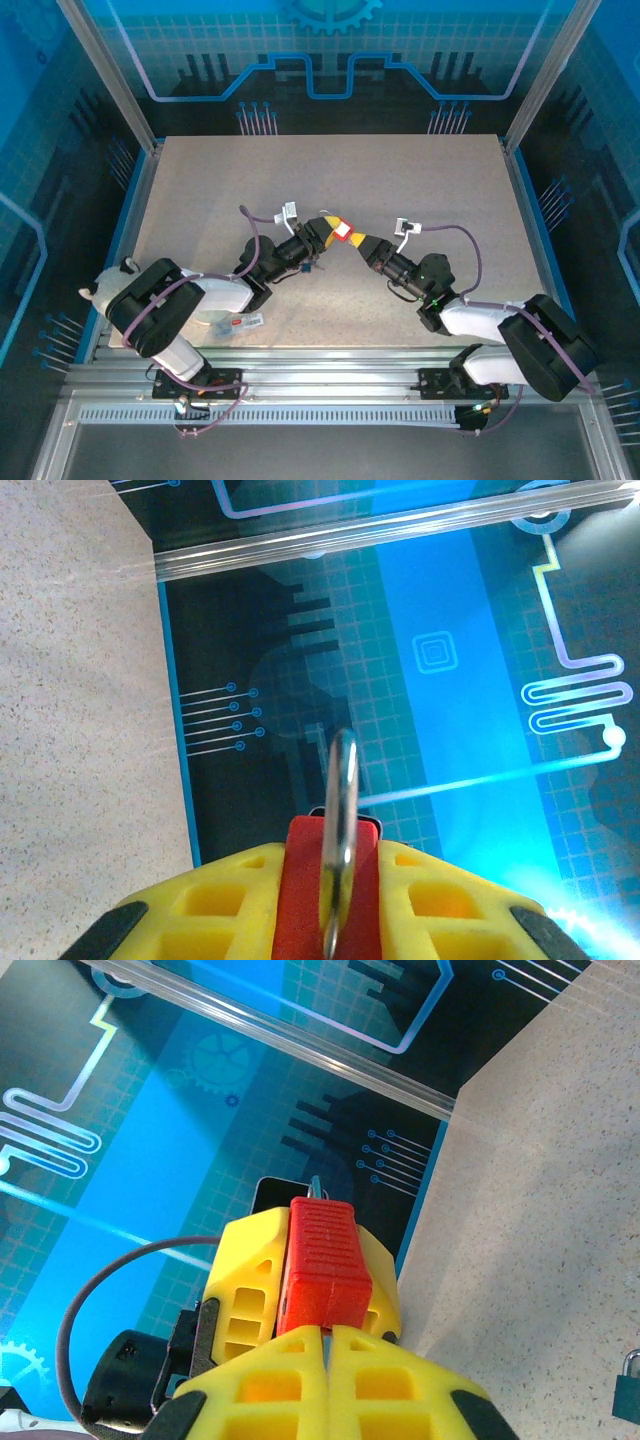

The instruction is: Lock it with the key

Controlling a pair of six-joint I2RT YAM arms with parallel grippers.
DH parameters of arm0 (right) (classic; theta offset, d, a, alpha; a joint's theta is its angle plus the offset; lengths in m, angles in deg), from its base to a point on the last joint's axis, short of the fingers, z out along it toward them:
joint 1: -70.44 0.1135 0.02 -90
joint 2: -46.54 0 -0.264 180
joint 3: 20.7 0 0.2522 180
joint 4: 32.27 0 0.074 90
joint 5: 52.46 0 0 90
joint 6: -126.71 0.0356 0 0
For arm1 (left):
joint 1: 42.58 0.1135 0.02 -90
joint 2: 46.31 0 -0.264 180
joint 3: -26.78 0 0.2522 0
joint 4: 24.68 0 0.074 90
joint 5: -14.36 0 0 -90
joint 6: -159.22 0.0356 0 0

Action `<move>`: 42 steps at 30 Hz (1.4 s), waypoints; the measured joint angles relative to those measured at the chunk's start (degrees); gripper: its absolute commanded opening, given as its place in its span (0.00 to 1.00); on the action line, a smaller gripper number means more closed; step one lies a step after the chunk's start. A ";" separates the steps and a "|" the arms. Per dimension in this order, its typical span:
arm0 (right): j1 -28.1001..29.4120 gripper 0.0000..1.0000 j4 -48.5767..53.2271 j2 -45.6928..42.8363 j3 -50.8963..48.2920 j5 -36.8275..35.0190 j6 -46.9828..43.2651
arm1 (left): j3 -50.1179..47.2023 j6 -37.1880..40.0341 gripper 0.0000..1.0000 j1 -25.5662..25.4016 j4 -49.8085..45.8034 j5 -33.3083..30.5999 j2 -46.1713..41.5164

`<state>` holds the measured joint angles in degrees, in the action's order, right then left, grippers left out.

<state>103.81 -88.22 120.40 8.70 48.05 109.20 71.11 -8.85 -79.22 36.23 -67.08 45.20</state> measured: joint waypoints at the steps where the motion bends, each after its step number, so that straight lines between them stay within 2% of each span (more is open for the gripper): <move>1: 0.02 0.00 0.04 -0.07 -0.07 -0.04 0.00 | 0.00 0.00 0.00 0.00 0.00 0.02 0.00; 42: 0.72 0.00 8.26 -8.13 -2.54 -2.62 -1.60 | 0.02 -2.86 0.00 1.57 0.02 0.15 0.81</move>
<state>104.53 -79.96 112.27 6.17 45.42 107.60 71.13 -11.71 -77.65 36.25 -66.93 46.01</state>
